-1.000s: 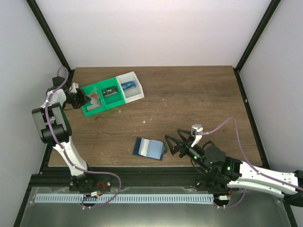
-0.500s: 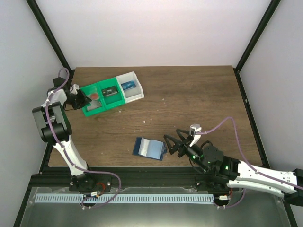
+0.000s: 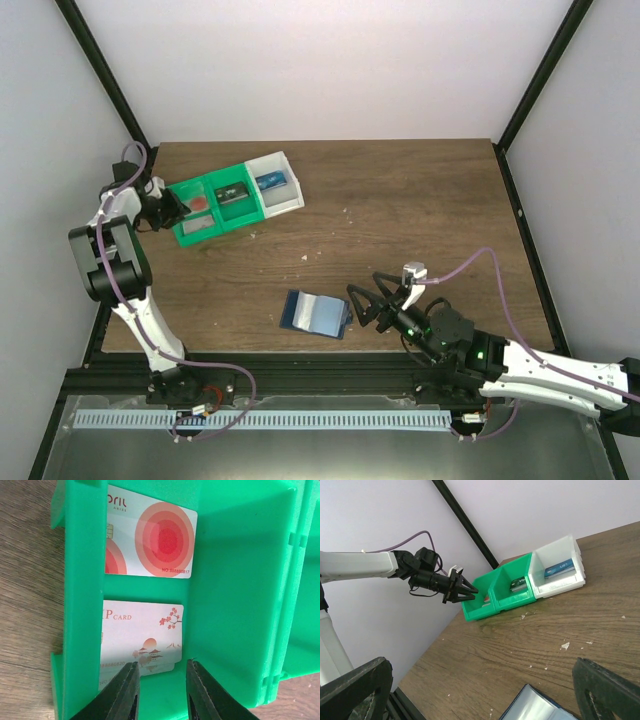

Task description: Take the credit cards out of the card holder

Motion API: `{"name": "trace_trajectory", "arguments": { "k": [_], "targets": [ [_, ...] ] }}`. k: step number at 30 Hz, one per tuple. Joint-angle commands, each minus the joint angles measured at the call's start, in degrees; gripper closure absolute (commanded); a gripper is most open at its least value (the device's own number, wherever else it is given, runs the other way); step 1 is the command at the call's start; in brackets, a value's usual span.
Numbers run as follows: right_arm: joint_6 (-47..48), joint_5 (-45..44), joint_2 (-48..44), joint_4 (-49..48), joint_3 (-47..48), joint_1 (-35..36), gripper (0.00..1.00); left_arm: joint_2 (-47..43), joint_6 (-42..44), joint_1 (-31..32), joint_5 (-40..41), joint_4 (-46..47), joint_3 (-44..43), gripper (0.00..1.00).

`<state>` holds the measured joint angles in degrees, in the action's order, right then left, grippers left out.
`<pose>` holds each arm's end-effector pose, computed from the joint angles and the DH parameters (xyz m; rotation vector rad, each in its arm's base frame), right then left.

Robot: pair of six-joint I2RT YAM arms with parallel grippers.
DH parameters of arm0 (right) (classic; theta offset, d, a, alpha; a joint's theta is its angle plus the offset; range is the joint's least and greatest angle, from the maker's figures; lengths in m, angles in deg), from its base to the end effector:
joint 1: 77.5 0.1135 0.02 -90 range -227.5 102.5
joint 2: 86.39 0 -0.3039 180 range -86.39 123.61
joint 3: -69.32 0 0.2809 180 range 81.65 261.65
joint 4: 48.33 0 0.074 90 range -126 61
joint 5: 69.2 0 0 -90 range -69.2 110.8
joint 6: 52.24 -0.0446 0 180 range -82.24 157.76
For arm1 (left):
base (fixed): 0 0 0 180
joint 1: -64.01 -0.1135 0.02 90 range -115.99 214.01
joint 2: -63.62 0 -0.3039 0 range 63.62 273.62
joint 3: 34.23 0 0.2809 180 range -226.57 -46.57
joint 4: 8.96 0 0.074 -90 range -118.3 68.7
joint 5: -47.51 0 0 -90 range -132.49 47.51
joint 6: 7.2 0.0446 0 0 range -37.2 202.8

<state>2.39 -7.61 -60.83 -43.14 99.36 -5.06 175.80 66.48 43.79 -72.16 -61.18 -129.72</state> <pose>0.0622 0.1262 0.2652 -0.1324 1.6831 1.0629 0.4246 0.1329 0.2090 -0.7141 2.5840 -0.6918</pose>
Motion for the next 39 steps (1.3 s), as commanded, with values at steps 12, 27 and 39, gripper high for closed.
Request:
{"name": "trace_trajectory", "arguments": {
  "k": [12, 27, 39],
  "targets": [
    [-4.4, -1.7, 1.6, 5.5, 2.5, -0.2, 0.0, -12.2, -2.7, 3.9, 4.9, 5.9, 3.0, 0.69],
    [-15.9, -6.2, 8.6, 25.2, 12.3, -0.2, 0.0, -34.4, -5.9, 10.0, -9.8, 16.8, 21.2, 0.17],
    [-25.2, -6.8, 9.3, 35.7, 16.6, -0.3, 0.0, -48.5, -5.2, 26.4, -12.3, 22.8, 34.2, 0.0]
  ]
}}
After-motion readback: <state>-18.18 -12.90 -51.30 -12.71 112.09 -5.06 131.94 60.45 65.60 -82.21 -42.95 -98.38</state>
